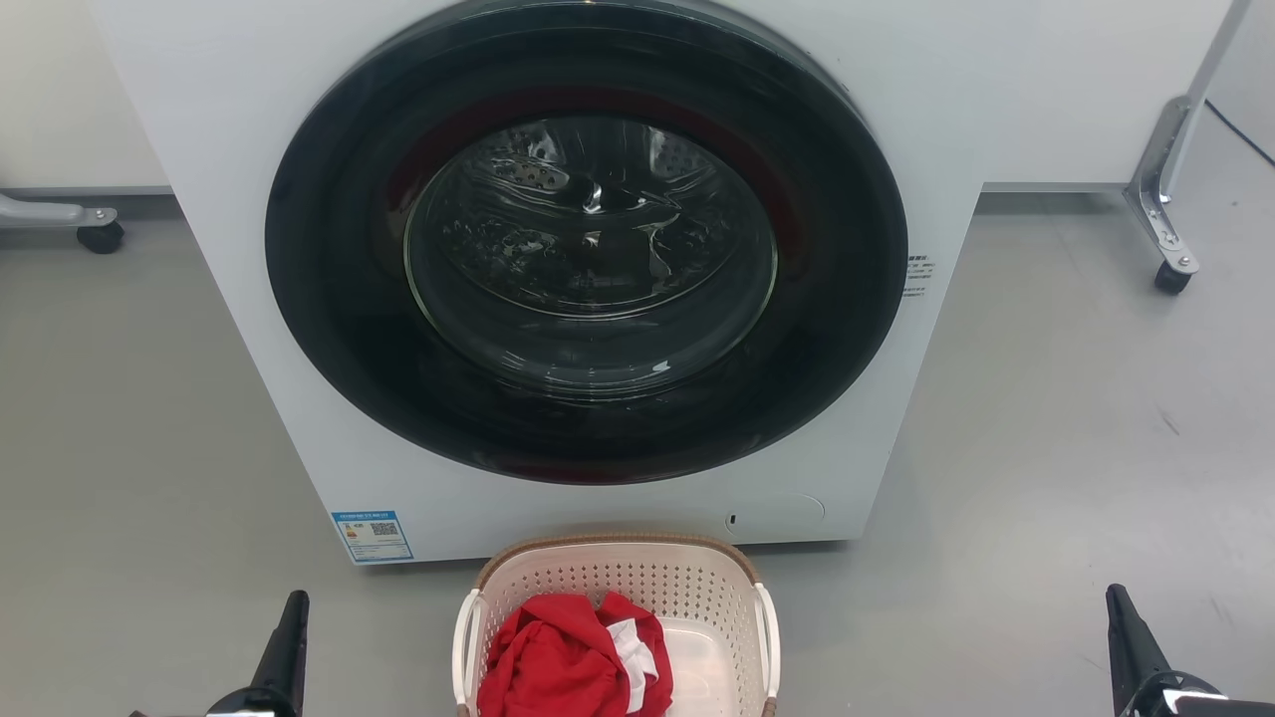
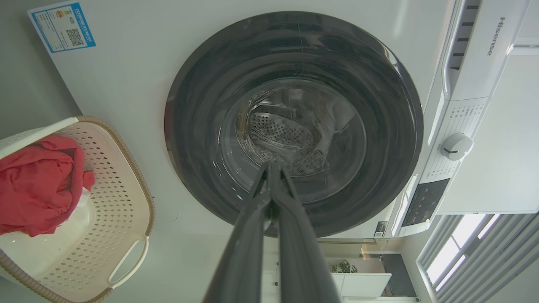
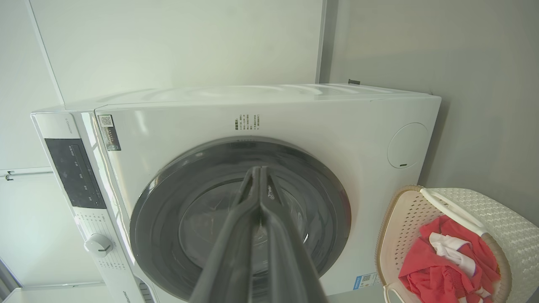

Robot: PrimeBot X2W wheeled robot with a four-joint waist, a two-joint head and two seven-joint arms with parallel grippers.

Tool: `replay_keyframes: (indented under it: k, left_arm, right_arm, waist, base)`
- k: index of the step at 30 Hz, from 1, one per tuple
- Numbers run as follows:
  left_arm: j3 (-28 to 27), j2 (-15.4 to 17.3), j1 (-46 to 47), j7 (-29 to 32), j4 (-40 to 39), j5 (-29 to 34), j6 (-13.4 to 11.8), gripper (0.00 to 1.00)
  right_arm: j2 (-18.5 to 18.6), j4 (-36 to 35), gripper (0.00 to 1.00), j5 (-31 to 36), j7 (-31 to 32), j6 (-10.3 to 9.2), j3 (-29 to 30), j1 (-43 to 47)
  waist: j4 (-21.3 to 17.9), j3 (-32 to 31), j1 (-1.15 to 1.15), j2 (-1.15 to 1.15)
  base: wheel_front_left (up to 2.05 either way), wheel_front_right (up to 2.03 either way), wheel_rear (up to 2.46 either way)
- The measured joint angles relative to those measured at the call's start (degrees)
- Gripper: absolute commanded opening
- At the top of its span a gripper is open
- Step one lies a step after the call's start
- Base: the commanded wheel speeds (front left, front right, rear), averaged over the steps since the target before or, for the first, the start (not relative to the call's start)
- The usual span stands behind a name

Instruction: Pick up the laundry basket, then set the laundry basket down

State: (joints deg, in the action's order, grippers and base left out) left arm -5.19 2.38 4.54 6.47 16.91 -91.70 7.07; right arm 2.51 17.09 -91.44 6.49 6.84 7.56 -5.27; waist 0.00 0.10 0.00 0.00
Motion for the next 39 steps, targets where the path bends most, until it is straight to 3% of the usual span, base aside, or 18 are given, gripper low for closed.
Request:
replay_keyframes:
  k: [39]
  left_arm:
    - [0.0, 0.0, 0.0, 0.0, 0.0, 0.0, 0.0, 0.00]
  right_arm:
    - [0.0, 0.0, 0.00, 0.0, 0.0, 0.05, 0.0, 0.0]
  waist:
    - [0.0, 0.0, 0.00, 0.00]
  base:
    - [0.00, 0.00, 0.00]
